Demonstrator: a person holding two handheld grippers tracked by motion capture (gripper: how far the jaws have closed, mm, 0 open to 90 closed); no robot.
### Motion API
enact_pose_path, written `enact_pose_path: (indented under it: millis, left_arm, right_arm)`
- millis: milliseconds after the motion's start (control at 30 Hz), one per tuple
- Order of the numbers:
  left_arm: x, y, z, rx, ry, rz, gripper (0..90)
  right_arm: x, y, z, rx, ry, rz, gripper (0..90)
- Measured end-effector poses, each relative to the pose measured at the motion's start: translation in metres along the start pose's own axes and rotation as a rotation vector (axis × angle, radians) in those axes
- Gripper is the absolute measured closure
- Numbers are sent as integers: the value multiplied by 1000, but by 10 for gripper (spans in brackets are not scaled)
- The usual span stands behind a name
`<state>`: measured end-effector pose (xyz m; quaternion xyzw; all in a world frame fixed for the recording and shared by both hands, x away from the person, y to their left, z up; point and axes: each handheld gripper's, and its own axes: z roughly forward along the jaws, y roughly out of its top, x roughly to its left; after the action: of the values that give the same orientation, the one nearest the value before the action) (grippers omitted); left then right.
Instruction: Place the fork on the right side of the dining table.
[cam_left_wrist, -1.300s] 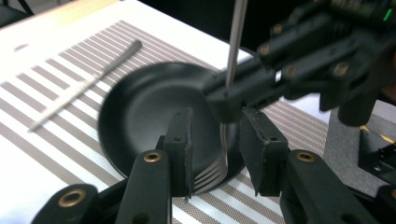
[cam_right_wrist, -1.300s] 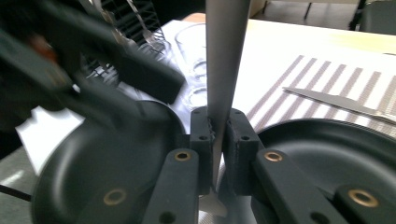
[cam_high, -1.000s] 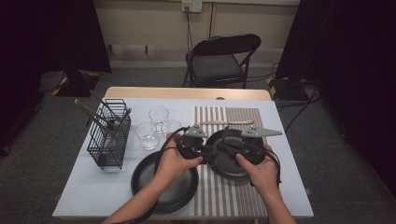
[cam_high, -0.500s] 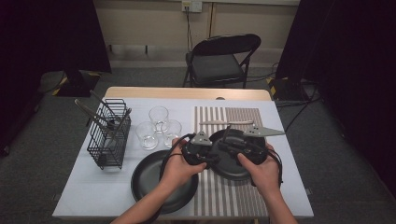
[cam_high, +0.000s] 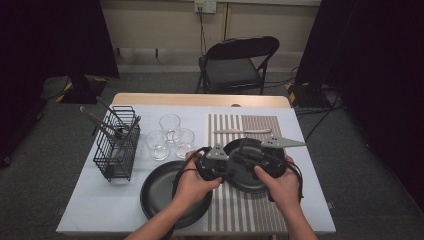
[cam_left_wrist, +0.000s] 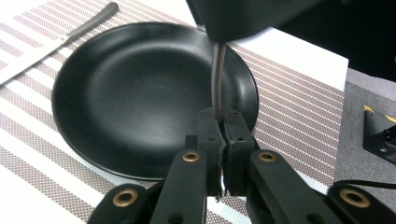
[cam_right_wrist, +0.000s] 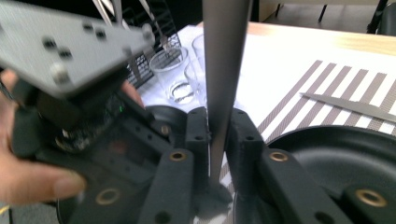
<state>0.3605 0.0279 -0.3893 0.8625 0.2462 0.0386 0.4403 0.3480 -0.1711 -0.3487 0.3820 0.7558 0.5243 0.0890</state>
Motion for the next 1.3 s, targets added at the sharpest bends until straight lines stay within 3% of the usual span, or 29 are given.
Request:
enact_pose_path:
  millis: [133,400,833,1300]
  left_arm:
    - [0,-3,3,-1,7,-6,877]
    - [0,-9,8,7,67,-12,876]
    - [-8,-11,9,15,144,27,877]
    - [-12,-13,13,-7,137,8,877]
  right_arm:
    - [0,2,-3,-16,-7,4,788]
    - [-3,4,-7,-48,-17,21,785]
    - [-1,9,-12,-103,-22,19,744]
    - [0,10,-16,-127,-34,-4,780]
